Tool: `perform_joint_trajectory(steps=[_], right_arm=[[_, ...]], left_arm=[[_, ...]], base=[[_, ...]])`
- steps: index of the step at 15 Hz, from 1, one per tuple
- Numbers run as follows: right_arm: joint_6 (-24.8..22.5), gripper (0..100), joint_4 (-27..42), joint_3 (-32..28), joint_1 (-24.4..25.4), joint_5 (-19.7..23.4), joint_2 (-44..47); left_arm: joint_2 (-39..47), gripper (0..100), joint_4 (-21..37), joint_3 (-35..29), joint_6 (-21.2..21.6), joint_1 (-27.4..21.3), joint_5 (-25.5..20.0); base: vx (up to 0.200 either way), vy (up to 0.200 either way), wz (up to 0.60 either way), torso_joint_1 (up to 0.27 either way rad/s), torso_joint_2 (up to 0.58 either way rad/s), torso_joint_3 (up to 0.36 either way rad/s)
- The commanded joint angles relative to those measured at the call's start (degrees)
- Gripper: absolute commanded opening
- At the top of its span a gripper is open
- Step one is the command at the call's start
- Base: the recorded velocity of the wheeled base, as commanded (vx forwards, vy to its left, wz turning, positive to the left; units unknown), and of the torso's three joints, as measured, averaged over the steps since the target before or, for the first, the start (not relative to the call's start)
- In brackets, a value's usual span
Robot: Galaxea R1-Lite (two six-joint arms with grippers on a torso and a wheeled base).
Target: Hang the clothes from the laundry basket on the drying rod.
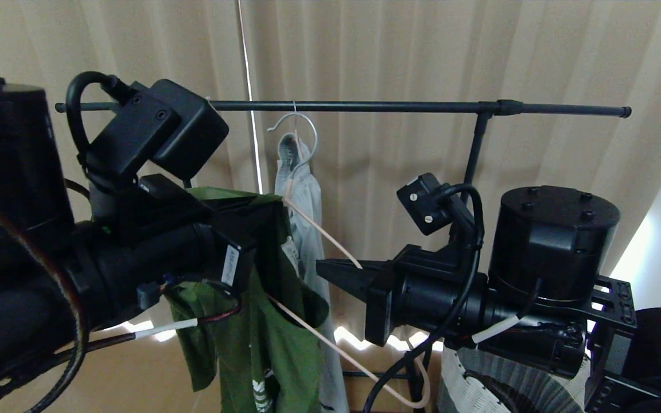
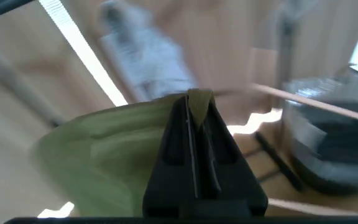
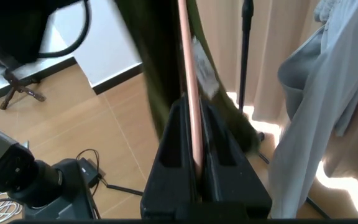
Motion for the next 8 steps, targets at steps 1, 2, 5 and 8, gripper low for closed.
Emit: perform_joint_trajectory(steps=[1,2,5,8], right_arm=[[0.0,0,-0.1,-0.2,-0.1,-0.1,0.0],[0.0,0,-0.1,-0.2,-0.3,-0.1,-0.4],[-0.1,0,-0.1,-0.2,-1.1,-0.1,-1.7],[-0.2,0,-0.1,-0.1,-2.2,-0.1,-3.6]], left_arm=[[-3.4,0,-0.1,2.7,1.2,-0.1,-2.9],[-4.0,0,-0.1,3.5,1.5,-0.1,-3.1],[-4.6,0,-0.5,6.4,2.1,0.0,-3.0],[-4.7,100,-3.5,8.2,2.1,0.2,-3.0]], base=[[0.000,0.000,0.00,0.000,0.00,0.000],[0.000,0.000,0.00,0.000,0.00,0.000],[0.000,0.000,0.00,0.000,0.00,0.000],[0.000,0.000,0.00,0.000,0.00,0.000]])
